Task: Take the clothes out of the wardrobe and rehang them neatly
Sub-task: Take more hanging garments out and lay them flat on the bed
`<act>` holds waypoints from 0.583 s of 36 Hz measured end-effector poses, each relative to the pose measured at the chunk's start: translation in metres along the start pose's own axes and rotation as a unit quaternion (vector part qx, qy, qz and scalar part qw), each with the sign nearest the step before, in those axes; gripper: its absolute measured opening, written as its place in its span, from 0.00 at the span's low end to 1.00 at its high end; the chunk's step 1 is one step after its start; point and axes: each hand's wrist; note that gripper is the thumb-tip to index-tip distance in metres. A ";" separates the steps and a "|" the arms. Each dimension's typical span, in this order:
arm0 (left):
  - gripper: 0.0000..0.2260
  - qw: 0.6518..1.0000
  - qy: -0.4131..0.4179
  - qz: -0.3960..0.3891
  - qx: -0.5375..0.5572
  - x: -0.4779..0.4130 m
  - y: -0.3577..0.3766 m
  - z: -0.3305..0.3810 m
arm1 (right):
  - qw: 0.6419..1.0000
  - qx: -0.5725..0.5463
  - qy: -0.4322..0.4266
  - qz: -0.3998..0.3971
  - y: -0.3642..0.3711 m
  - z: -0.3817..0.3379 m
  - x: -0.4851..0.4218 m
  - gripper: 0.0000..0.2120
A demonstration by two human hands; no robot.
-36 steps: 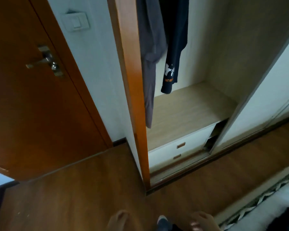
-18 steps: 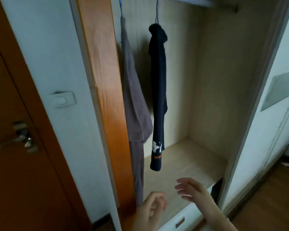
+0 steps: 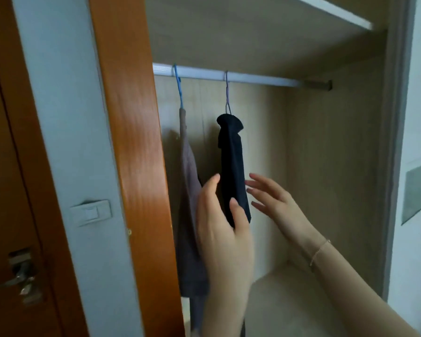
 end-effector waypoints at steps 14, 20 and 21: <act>0.23 0.942 -0.136 -0.009 -0.308 -0.145 0.042 0.006 | 0.997 0.000 0.009 -0.072 -0.022 -0.038 -0.175 0.35; 0.10 0.956 -0.241 -0.128 -0.108 -0.190 0.053 -0.004 | 0.993 0.016 0.057 -0.100 -0.010 -0.045 -0.231 0.41; 0.09 0.954 -0.254 -0.139 -0.083 -0.197 0.057 -0.006 | 0.993 0.013 0.062 -0.104 -0.008 -0.046 -0.238 0.41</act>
Point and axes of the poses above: each hand's wrist, its own x-axis away from the middle knuckle, its own y-axis out of the palm, z = x × y, and after that the axes turned 6 degrees about -x, right-handed
